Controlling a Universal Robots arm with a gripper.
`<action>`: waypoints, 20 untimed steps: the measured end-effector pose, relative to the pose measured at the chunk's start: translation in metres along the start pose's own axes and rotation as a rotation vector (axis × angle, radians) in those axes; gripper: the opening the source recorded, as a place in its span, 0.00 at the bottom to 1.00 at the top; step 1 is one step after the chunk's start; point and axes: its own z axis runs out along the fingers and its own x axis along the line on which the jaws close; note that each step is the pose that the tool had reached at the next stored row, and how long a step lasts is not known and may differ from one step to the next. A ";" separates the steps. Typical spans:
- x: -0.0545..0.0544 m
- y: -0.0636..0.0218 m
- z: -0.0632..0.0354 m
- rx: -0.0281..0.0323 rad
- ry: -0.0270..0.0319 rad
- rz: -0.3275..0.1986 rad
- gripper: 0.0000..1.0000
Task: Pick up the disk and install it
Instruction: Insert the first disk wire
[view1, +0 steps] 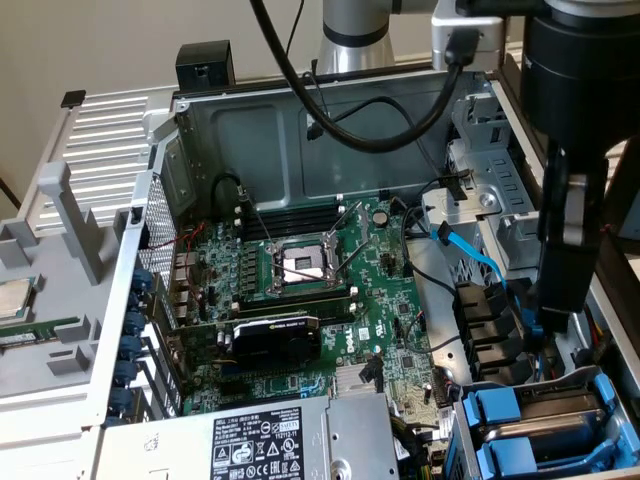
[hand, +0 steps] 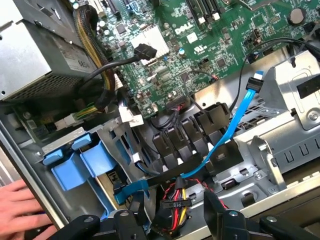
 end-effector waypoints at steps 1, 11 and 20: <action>-0.001 0.0004 0.0002 -0.0072 0.0039 -0.001 0.59; -0.003 -0.0017 0.0009 -0.0180 0.0304 -0.030 0.59; -0.003 -0.0017 0.0029 0.0150 0.0155 -0.052 0.59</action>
